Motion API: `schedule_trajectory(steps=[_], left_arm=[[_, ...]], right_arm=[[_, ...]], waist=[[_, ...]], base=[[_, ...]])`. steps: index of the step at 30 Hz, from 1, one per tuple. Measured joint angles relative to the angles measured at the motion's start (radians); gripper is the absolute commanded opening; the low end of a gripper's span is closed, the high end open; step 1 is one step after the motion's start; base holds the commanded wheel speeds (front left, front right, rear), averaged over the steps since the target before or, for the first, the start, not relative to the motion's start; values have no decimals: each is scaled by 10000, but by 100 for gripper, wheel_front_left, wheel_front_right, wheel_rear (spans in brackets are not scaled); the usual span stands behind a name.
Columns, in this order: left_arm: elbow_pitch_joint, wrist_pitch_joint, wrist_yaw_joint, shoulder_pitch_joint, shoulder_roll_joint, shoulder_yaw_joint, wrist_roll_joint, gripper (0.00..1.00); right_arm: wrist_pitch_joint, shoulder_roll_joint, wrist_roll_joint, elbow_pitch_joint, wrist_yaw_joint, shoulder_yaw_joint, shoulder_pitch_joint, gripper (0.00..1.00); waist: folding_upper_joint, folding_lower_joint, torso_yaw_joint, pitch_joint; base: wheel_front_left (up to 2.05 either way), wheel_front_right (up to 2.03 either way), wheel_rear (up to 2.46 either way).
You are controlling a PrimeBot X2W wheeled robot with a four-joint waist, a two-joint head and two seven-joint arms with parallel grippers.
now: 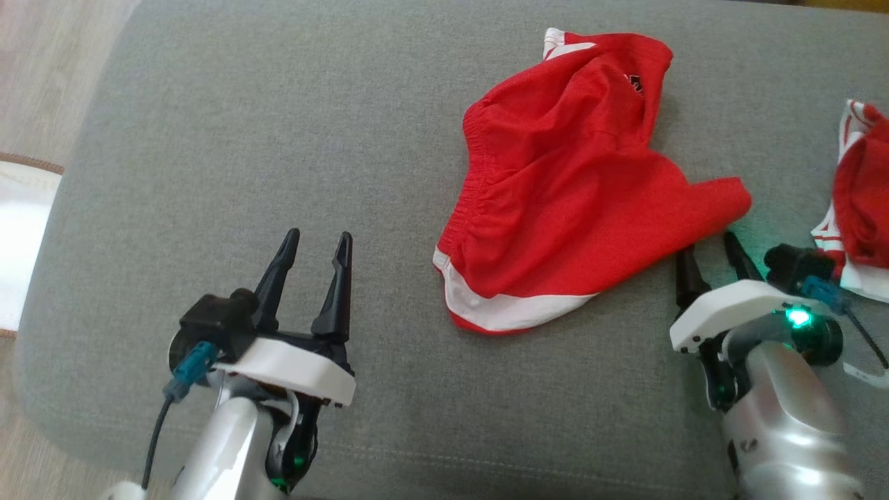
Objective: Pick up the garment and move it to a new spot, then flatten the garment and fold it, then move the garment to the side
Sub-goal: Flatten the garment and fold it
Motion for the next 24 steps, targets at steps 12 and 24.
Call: schedule_trajectory(steps=[12, 24], left_arm=[[35, 0, 0, -7, -2, 10, 0, 100], [63, 0, 73, 107, 0, 58, -2, 100]], right_arm=[[-303, -52, -671, 1032, 0, 82, -676, 0], [-347, -15, -686, 1260, 0, -464, -198, 0]], waist=[[0, 0, 6, 26], [0, 0, -568, -591]], base=[[0, 0, 0], [0, 0, 0]])
